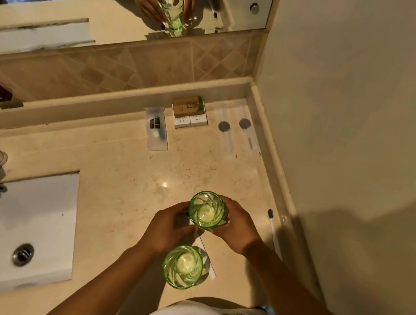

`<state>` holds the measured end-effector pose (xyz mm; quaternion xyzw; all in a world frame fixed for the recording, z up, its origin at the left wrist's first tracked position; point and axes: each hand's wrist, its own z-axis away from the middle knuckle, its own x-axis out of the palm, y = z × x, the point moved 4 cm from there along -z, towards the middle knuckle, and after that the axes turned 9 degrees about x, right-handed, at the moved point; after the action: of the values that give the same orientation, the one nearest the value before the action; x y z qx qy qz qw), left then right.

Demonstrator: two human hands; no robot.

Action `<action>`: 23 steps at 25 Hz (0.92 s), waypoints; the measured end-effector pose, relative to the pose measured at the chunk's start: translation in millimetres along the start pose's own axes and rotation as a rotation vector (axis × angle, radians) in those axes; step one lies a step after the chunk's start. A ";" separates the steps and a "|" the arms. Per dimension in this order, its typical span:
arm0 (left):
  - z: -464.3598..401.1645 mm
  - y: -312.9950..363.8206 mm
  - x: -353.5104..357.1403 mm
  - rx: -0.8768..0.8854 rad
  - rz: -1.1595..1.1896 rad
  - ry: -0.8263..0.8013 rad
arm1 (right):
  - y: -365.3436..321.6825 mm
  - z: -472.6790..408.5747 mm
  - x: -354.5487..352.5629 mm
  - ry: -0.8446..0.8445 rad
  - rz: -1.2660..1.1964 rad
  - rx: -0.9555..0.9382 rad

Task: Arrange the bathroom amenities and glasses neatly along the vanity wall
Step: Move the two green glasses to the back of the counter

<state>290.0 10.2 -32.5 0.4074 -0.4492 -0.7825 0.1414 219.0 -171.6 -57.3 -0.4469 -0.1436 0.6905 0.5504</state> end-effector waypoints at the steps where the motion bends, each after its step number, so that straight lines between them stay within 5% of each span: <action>1: 1.3 0.9 -2.0 -0.002 0.006 0.009 | -0.4 -2.4 1.9 -0.003 0.001 -0.007; 23: 20.8 -52.3 -179.4 -0.032 0.522 0.438 | -192.2 -36.0 110.5 0.020 -0.215 -0.077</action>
<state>394.3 156.9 21.8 0.4346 -0.4848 -0.6208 0.4366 368.9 -16.2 4.5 -0.4564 -0.2117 0.6169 0.6052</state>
